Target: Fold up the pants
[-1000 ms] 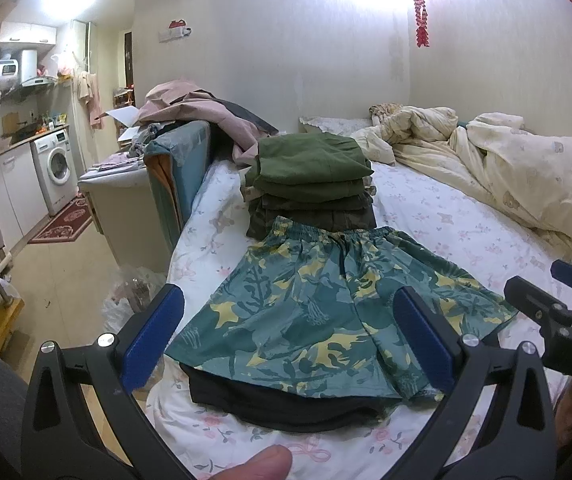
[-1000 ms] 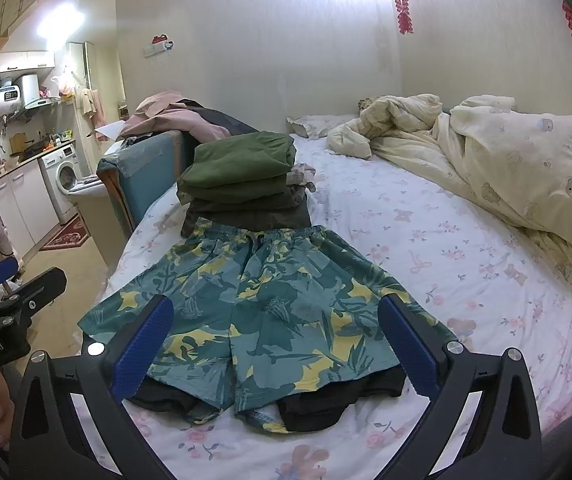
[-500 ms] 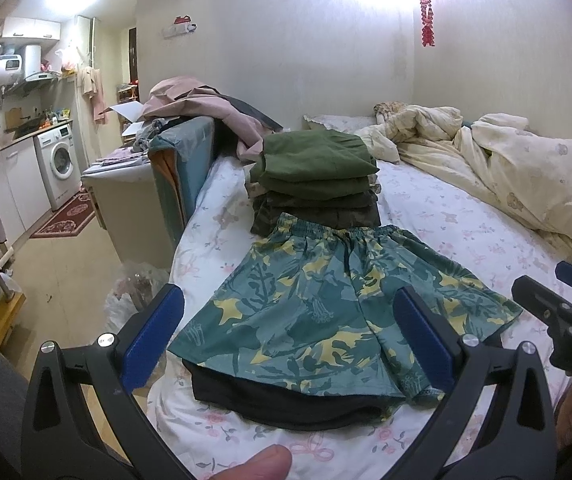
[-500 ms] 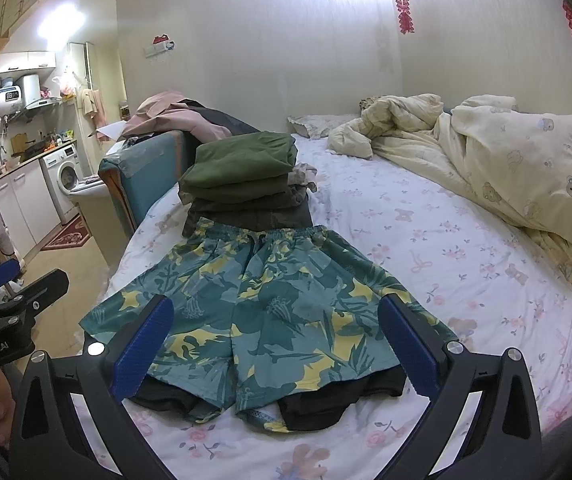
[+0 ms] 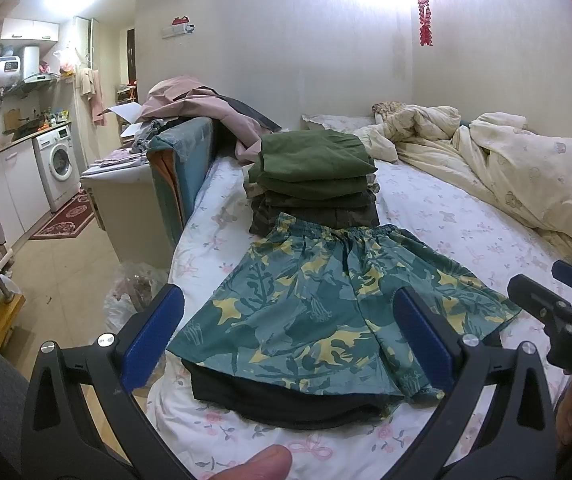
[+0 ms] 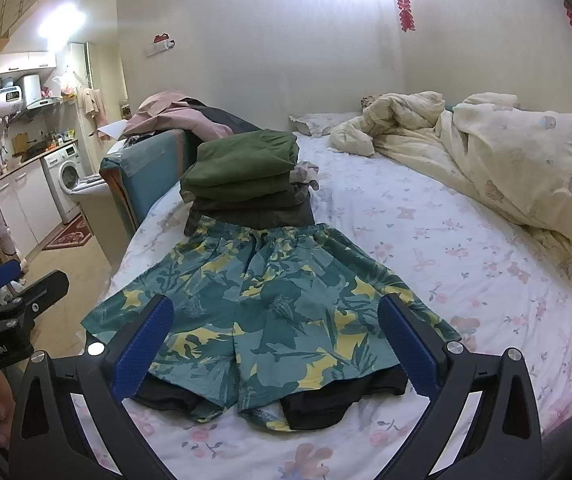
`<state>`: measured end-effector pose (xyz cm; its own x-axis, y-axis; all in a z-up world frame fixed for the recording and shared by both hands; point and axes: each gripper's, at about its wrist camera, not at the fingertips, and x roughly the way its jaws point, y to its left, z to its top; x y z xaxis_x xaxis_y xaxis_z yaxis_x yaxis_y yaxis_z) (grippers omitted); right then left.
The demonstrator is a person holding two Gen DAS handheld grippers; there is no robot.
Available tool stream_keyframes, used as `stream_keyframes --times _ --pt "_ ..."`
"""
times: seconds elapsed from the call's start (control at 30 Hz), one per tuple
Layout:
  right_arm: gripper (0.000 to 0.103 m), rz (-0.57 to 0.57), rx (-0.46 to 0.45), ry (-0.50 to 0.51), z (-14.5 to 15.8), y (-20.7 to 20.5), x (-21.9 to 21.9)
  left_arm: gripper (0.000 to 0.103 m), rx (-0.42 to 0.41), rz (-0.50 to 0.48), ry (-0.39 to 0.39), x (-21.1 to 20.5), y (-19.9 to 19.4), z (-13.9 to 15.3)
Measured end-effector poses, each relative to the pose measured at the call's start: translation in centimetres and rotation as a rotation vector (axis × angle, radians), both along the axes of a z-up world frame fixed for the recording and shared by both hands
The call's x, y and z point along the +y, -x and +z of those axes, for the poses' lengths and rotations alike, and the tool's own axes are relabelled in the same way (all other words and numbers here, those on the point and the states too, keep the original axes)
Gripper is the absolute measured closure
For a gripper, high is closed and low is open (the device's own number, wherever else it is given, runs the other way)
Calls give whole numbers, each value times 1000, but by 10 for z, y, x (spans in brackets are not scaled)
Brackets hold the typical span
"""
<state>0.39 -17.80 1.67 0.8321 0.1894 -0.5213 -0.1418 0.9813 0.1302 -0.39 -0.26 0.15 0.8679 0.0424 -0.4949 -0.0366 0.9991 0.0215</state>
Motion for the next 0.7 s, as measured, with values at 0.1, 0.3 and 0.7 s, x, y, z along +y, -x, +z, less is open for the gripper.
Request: stream_keyframes --times 0.1,0.3,0.7 --pt "0 1 3 10 1 0 0 0 -1 -1 3 0 0 0" --pt "0 3 6 0 1 -1 1 0 7 -3 -17 -5 -3 -3" --pt "0 -58 208 -123 -23 -21 -28 0 54 20 1 6 -4 -11"
